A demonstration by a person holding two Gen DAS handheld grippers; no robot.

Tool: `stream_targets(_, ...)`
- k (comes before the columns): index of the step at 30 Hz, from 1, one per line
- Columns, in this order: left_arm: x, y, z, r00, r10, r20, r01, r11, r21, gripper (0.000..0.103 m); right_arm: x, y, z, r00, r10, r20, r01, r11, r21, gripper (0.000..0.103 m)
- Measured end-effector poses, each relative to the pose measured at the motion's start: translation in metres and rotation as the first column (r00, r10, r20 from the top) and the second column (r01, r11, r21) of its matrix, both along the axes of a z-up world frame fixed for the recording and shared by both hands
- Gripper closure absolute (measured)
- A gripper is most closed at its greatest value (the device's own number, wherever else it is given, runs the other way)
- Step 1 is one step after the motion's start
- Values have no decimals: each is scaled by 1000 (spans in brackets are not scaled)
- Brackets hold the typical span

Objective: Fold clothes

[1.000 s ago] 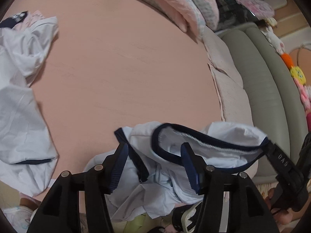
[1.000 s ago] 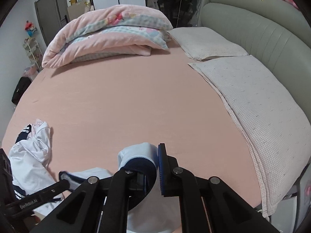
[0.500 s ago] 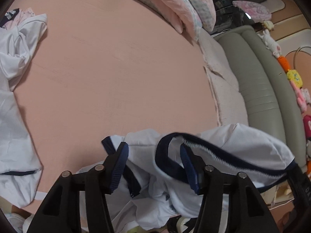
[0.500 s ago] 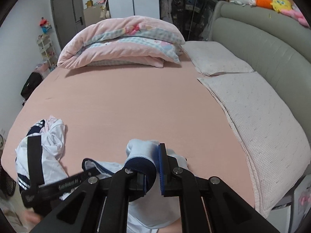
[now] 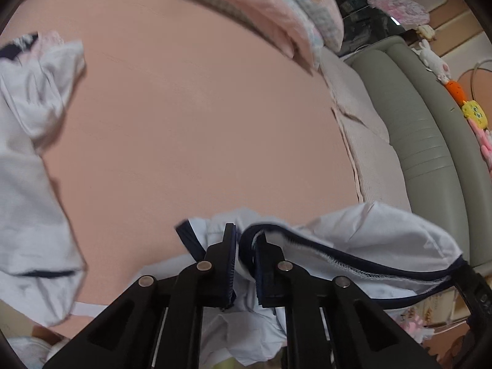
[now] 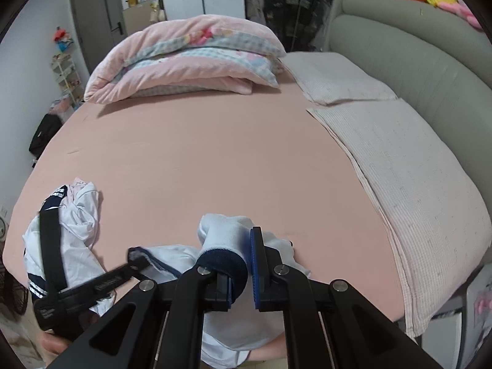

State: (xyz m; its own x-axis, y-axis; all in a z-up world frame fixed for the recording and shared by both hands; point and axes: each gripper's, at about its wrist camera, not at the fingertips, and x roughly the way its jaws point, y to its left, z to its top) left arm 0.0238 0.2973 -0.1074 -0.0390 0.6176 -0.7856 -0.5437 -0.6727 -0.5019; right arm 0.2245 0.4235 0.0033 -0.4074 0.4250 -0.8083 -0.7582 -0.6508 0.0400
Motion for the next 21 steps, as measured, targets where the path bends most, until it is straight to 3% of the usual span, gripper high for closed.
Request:
stream_targets(3,7,-8,19,997,-9,-71,8,1000,-3,94,3,2,-1,1000,-3,18,4,1000,-22,97)
stream_targets(10,20,-19,35,991,-21,-136,20,1000,-11,94,18,-5,0,999,51,8,-51,997,-62,97)
stream_targets(21,19,-33,34,994,-5,-111,6,1000,8,94,52,17,-33,994,50,-93,-69,975,-213,97)
